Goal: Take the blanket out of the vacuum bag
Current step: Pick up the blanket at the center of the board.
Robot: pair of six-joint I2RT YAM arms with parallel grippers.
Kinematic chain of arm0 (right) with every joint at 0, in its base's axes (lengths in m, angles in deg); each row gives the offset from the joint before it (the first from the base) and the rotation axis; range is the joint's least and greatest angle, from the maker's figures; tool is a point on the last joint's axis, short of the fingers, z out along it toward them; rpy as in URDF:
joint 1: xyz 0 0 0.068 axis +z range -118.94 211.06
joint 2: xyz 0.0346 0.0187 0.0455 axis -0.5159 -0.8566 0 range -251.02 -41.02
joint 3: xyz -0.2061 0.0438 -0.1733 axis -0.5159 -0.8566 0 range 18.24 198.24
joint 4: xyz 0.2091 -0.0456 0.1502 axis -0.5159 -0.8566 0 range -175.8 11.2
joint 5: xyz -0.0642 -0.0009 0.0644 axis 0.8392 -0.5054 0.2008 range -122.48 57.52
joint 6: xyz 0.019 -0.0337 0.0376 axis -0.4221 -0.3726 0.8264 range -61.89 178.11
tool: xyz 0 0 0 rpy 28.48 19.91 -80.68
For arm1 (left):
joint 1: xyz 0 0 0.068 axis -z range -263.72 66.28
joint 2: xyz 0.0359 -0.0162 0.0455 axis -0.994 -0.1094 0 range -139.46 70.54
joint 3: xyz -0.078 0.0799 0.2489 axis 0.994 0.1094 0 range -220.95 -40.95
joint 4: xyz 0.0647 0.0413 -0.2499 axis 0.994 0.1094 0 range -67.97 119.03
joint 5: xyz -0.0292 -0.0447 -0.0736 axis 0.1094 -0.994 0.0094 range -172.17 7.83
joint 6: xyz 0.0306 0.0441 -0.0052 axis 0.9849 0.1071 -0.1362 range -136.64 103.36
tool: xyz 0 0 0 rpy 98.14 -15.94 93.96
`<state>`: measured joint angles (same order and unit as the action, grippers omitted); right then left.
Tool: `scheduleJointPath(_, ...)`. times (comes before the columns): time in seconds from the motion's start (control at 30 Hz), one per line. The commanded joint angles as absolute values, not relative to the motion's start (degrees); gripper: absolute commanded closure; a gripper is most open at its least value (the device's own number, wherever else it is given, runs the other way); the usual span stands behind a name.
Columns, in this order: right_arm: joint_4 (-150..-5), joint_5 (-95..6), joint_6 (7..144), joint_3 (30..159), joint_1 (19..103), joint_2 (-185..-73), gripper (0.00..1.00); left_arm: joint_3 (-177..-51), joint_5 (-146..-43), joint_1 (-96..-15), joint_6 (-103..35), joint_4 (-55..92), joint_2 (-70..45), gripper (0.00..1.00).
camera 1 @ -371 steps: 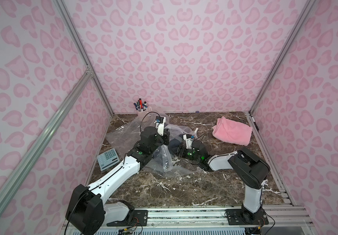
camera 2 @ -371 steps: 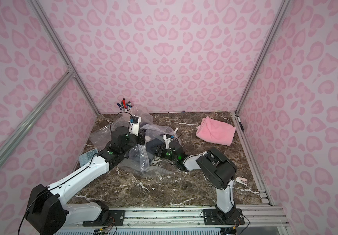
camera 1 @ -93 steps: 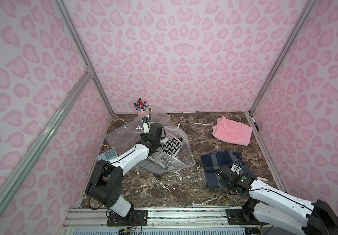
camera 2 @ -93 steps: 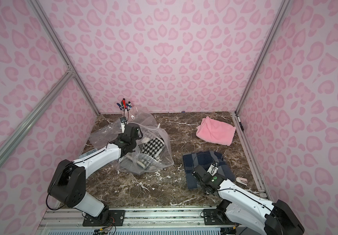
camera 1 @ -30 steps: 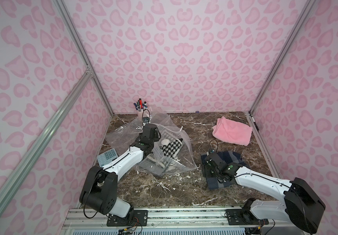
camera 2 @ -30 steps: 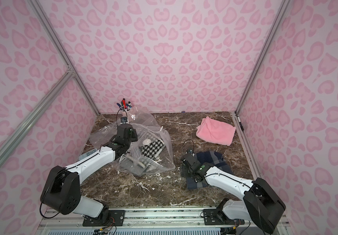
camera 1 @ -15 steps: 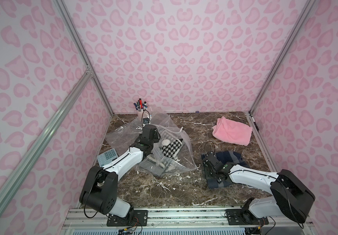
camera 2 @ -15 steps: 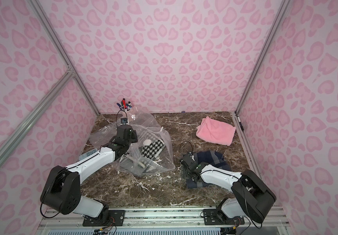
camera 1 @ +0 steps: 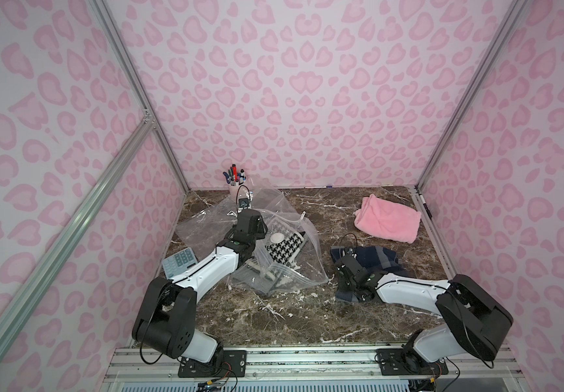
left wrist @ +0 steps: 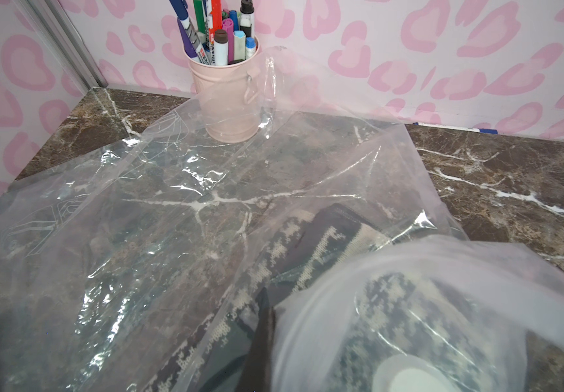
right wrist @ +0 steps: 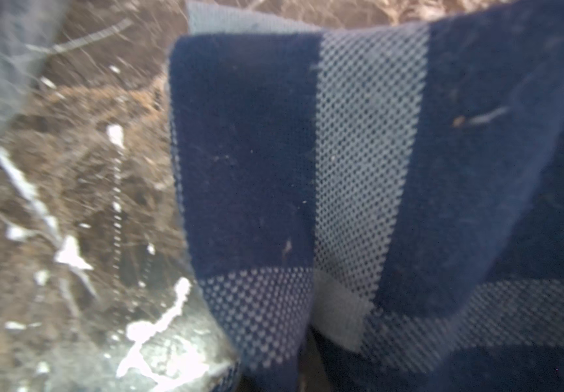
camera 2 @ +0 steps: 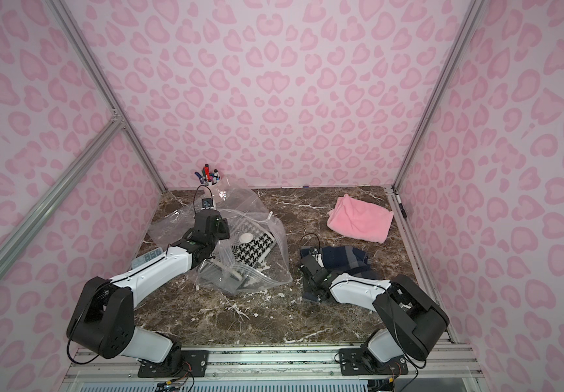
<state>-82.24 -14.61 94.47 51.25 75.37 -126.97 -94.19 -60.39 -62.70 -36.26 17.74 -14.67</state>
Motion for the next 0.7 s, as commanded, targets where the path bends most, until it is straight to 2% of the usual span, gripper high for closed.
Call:
scheduleJointPath(0.0,-89.3,-30.5,94.6,49.4,74.9,-127.2,1.0,-94.0,-60.9,-62.7,-36.6,17.3,-14.4,0.96)
scheduleJointPath(0.17,-86.3,-39.3,93.5,49.3,71.8,-123.8,1.0,-93.8,-61.3,-62.8,-36.7,17.2,-14.2,0.96)
scheduleJointPath(0.43,-77.8,-57.1,96.2,45.0,61.9,-113.9,1.0,-92.7,-61.3,-62.8,-36.8,17.2,-13.2,0.96)
scheduleJointPath(0.67,-77.2,-61.6,97.2,44.1,57.4,-109.4,1.0,-92.6,-62.1,-62.8,-37.1,16.9,-13.2,0.96)
